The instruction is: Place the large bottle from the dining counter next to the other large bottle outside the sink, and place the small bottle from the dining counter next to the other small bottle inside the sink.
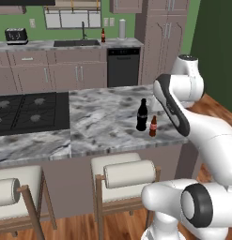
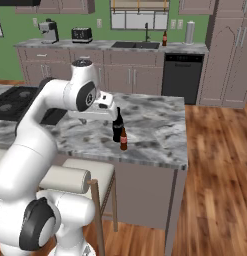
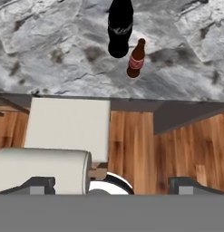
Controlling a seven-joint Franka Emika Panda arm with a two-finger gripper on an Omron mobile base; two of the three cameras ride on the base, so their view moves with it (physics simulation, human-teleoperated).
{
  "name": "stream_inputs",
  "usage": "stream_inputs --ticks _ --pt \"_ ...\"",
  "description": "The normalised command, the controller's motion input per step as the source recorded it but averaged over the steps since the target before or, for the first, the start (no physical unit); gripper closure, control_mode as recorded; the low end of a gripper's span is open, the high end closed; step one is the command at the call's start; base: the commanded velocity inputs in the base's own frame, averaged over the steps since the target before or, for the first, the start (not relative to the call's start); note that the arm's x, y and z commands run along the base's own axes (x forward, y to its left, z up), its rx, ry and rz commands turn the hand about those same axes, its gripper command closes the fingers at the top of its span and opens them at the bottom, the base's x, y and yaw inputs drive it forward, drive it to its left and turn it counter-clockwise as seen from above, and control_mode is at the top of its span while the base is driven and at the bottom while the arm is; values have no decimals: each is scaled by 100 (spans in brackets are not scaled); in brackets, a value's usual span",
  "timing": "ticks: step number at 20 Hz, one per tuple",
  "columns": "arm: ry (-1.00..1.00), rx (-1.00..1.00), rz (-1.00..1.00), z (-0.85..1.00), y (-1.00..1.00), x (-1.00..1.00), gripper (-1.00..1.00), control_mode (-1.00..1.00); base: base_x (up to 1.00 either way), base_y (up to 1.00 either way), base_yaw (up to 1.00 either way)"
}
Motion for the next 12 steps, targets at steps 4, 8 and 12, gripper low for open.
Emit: stream_inputs --ticks 4,8,12 --pt "-10 -9 0 -9 0 0 -100 -100 0 0 0" --pt "-13 -3 0 -9 0 6 -100 -100 0 0 0" --pt "-15 0 0 -6 0 7 -100 -100 0 0 0"
